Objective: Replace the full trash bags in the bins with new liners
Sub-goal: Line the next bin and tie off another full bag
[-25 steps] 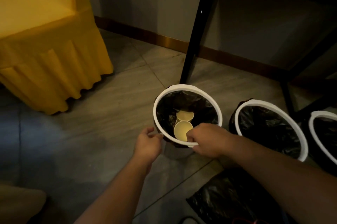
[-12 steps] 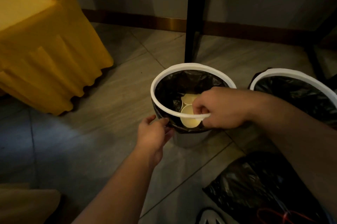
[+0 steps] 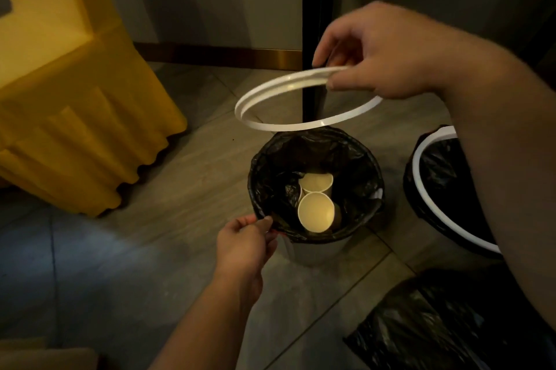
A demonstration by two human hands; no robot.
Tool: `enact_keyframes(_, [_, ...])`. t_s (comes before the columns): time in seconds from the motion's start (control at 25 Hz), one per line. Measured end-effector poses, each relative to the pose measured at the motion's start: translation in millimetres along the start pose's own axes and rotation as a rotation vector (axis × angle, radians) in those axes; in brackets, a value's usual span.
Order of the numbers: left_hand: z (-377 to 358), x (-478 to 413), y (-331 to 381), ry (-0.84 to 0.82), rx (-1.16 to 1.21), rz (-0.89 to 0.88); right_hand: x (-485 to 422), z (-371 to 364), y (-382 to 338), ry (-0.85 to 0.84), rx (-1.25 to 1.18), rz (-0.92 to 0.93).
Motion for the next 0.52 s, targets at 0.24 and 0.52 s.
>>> enact_keyframes(0.24, [-3.1,11.2,22.2,-0.051,0.061,-0.081,13.7,9.4,32.2,0.451,-0.06,-0.074])
enact_keyframes(0.52, [-31.2,22.8,37.2,-0.186,0.109,-0.073,11.1,1.7,87.9,0.727,-0.269,-0.244])
Point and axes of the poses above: each hand's wrist, its own x-axis away from the middle knuckle, its own z-axis out of the back of the hand, y = z × x, the point moved 10 cm from there along -x, towards the middle knuckle, and after that the axes turned 4 degrees about x, right-handed, at the moved point
